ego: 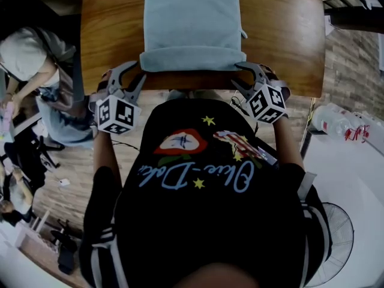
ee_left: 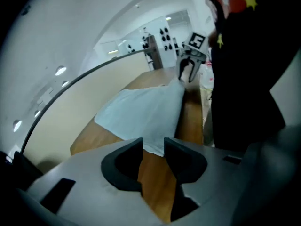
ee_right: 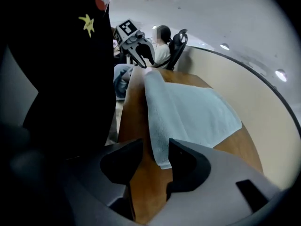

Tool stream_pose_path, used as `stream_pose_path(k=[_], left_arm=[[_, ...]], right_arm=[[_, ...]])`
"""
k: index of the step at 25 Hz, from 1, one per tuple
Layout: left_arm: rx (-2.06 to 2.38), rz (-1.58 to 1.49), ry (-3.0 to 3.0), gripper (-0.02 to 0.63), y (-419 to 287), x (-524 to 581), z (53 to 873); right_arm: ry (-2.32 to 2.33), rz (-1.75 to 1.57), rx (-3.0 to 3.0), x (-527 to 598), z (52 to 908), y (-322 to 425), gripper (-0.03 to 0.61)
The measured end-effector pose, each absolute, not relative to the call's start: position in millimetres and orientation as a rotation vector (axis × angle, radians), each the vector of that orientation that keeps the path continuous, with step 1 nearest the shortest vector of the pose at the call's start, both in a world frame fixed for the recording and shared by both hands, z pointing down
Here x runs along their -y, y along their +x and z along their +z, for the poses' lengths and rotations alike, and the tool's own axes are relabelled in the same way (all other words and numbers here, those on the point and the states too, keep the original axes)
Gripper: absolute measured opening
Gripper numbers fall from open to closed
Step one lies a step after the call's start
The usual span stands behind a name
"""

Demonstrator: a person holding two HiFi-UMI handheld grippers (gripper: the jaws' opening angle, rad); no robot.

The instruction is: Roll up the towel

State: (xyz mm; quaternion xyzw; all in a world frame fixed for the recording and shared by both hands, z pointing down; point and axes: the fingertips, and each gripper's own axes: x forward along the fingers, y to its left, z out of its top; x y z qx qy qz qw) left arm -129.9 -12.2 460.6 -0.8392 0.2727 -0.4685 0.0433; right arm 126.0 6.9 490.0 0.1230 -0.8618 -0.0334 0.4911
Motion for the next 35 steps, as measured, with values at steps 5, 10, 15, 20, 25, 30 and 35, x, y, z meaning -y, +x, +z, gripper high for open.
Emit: stream_pose_path(k=[5, 10, 15, 20, 25, 30, 35], left_arm=[[-0.683, -1.543, -2.448, 0.138, -111.5, 9.6, 496.7], [-0.63, -1.566, -2.398, 0.137, -106.9, 27.1, 506.7], [-0.565, -1.561, -2.422, 0.048, -108.0, 30.4, 504.7], [-0.486, -1.583, -2.511, 0.037, -110.7, 16.6, 499.3], [-0.311, -1.622, -2.614, 0.035, -109.6, -21.5, 496.7], [-0.168, -1.659, -2.797, 0.035, -107.4, -57.6, 491.2], [-0.163, -1.721, -2.859, 0.037, -111.3, -52.1, 493.8]], right_arm=[[0.257, -0.15, 2.012, 0.8, 507.4, 130.7, 0.152], [0.295, -0.124, 2.029, 16.1, 509.3, 132.5, 0.15], [0.297, -0.05, 2.089, 24.8, 502.1, 132.2, 0.048], [0.245, 0.052, 2.148, 18.7, 491.0, 131.9, 0.033], [0.164, 0.179, 2.186, -3.1, 481.1, 132.0, 0.031], [0.047, 0.337, 2.199, -31.7, 478.1, 134.7, 0.031], [0.048, 0.519, 2.205, -21.9, 481.2, 134.2, 0.031]])
